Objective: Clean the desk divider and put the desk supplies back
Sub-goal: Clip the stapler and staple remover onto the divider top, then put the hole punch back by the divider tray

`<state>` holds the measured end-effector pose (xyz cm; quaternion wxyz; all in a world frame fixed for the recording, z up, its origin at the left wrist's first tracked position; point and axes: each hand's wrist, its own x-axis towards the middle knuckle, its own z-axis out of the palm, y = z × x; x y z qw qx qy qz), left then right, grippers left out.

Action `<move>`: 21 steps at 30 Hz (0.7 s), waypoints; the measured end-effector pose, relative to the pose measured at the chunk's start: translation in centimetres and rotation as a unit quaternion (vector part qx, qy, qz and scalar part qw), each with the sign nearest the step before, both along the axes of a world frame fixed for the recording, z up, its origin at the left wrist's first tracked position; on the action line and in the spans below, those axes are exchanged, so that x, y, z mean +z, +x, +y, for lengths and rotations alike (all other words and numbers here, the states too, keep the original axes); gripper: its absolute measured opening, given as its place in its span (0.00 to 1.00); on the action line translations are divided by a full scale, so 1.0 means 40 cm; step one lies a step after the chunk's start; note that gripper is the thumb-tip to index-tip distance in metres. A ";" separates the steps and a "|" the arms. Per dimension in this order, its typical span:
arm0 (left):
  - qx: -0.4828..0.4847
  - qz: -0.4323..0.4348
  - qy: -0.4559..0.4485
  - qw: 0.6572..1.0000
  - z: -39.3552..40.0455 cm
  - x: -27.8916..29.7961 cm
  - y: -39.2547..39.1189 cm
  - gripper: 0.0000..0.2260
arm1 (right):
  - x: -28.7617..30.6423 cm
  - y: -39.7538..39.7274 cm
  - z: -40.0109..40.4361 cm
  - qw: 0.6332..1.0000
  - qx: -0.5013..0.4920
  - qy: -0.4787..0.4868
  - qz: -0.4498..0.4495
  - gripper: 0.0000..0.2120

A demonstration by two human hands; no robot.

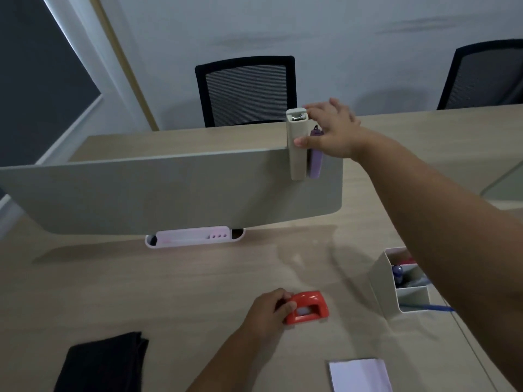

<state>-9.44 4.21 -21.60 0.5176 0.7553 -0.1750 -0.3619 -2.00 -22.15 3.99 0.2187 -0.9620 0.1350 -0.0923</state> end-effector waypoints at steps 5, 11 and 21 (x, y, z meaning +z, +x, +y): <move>0.028 0.039 -0.023 0.999 0.010 0.018 -0.003 0.02 | -0.037 -0.005 -0.001 0.998 -0.020 -0.049 0.045 0.32; 0.064 0.044 -0.005 0.997 0.037 0.030 0.023 0.05 | -0.065 -0.076 0.060 0.979 -0.080 0.005 -0.187 0.35; 0.086 -0.009 0.018 0.996 0.105 0.033 0.056 0.00 | -0.607 -0.351 0.336 0.969 -0.087 0.229 0.035 0.12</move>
